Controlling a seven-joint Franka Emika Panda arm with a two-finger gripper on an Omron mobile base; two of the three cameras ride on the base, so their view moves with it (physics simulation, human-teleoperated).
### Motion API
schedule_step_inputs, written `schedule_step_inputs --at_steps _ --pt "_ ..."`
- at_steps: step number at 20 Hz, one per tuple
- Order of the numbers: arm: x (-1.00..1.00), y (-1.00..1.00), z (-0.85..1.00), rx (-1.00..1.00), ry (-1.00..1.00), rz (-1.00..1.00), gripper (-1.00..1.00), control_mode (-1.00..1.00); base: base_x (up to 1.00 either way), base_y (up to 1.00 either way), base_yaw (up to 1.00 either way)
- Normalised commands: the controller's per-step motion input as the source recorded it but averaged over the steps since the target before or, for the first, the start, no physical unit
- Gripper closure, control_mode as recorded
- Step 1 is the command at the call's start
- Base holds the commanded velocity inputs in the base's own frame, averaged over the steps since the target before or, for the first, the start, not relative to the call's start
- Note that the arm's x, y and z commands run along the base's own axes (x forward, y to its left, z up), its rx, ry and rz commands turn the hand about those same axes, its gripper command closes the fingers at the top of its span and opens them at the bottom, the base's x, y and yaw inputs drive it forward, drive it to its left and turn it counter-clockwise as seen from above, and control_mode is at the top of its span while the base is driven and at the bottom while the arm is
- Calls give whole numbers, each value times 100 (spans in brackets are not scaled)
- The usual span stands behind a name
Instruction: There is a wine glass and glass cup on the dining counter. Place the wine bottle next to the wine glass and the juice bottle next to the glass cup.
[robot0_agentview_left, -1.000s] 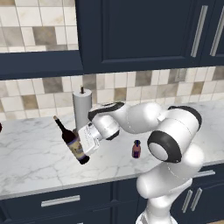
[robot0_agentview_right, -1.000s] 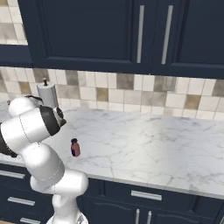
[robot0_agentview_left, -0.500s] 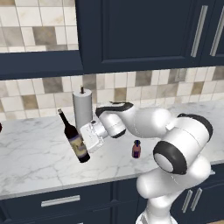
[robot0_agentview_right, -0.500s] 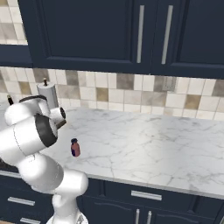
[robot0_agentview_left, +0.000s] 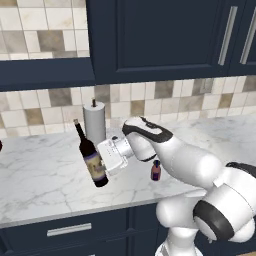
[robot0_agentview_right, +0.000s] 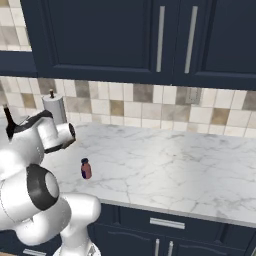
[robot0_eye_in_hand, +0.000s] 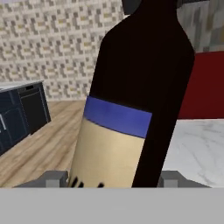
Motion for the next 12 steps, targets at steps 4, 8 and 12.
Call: schedule_step_inputs --at_steps 4,8,12 --pt "-47 -16 33 8 0 -12 100 -100 0 0 0" --pt "-33 -13 17 1 -5 -2 100 -100 0 0 0" --pt "-35 -10 9 0 -12 3 100 -100 0 0 0"
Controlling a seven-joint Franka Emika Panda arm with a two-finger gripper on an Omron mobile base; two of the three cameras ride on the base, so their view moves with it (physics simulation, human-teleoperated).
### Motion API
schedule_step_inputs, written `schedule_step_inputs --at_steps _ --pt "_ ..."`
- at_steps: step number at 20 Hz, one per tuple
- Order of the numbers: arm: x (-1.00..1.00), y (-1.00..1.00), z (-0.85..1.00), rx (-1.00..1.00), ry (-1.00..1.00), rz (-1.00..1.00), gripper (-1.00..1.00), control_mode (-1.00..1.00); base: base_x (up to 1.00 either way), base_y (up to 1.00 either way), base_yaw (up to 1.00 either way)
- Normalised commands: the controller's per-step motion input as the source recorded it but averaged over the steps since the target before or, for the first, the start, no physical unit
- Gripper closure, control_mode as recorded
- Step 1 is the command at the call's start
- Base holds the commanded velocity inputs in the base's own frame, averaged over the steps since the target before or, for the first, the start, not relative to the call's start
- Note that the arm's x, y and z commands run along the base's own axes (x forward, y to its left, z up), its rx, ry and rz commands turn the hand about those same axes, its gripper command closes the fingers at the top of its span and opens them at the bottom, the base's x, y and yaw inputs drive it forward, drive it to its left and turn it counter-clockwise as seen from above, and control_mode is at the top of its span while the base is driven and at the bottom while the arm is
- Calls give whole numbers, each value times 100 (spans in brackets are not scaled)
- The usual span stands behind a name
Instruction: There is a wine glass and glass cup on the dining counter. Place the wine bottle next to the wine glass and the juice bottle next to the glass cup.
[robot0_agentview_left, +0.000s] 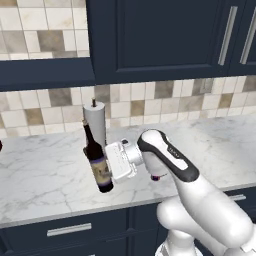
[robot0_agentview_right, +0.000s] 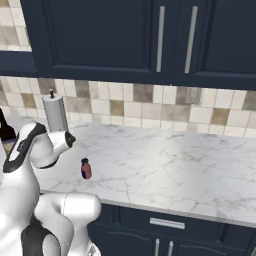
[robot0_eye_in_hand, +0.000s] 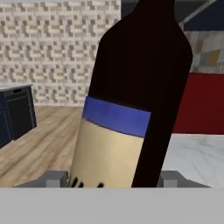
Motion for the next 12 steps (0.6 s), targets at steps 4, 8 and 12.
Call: schedule_step_inputs --at_steps 4,8,12 --pt "-31 -15 10 0 -14 6 100 -100 0 0 0" --pt "-25 -20 10 10 -2 1 100 -100 0 0 0" --pt "-22 -21 14 14 -2 0 100 -100 0 0 0"
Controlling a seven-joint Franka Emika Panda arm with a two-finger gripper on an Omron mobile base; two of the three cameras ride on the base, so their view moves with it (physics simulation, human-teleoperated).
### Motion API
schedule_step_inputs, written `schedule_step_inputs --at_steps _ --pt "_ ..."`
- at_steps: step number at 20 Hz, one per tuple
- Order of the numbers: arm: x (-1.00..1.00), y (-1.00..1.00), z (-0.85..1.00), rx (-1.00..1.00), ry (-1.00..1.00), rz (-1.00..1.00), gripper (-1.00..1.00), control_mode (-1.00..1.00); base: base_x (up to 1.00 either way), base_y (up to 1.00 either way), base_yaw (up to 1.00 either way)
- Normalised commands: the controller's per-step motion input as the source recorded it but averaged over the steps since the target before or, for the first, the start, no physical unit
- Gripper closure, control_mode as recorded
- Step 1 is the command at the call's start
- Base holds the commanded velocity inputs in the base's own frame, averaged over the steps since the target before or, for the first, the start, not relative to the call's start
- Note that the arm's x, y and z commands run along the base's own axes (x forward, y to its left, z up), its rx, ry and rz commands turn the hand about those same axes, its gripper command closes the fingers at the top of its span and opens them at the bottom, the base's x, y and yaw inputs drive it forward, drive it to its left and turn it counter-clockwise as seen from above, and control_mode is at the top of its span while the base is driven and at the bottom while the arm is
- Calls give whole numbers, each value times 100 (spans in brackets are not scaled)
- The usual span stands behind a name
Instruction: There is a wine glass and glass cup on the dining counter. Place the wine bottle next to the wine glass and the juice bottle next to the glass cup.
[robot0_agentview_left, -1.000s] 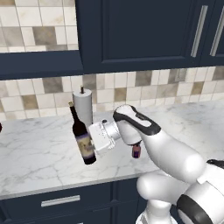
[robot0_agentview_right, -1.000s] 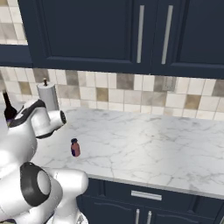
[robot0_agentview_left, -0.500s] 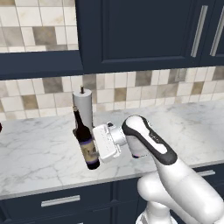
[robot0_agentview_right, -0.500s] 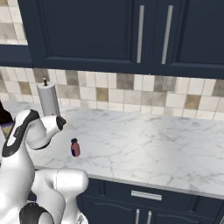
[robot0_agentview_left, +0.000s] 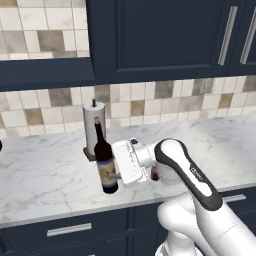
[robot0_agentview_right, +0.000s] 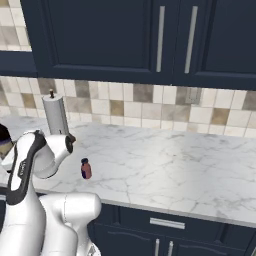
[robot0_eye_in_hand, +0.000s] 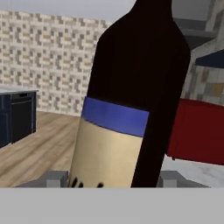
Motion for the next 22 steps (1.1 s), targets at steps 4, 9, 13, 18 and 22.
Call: schedule_step_inputs --at_steps 4,9,13,18,22 --pt "-9 -7 6 7 -1 0 100 -100 0 0 0" --pt "0 0 0 0 0 0 100 -100 0 0 0" --pt "0 0 0 0 0 0 100 -100 0 0 0" --pt "0 0 0 0 0 0 100 -100 0 0 0" --pt "-1 2 0 -1 0 0 100 100 -20 7 -2"
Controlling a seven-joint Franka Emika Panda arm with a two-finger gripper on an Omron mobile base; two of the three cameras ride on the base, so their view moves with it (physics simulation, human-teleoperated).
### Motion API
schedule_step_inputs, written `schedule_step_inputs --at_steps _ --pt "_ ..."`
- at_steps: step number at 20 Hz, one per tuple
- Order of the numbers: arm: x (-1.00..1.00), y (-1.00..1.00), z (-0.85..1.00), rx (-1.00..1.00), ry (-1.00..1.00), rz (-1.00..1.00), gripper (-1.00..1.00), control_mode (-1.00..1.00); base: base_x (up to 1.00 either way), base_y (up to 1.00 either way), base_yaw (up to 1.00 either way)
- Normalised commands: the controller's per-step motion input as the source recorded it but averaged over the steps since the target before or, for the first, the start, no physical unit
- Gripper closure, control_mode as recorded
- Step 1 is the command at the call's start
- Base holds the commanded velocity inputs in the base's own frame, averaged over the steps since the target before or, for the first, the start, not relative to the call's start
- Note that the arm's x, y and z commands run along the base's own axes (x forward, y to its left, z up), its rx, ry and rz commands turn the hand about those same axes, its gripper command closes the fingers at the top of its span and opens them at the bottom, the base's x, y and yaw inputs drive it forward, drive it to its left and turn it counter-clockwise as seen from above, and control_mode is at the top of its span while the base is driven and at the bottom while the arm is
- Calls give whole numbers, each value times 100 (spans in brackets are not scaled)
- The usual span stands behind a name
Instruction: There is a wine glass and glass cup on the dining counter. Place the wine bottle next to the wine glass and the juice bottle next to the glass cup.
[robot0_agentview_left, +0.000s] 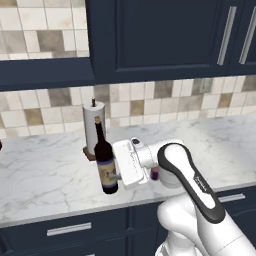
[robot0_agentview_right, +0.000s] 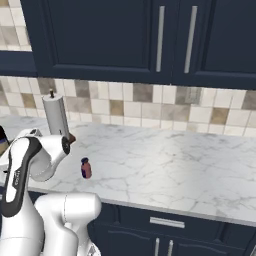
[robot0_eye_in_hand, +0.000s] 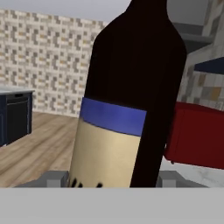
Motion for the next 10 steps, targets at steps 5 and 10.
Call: schedule_step_inputs --at_steps 5,10 --pt "0 0 0 0 0 0 100 100 -51 11 -12" --pt "0 0 0 0 0 0 100 100 -65 16 0"
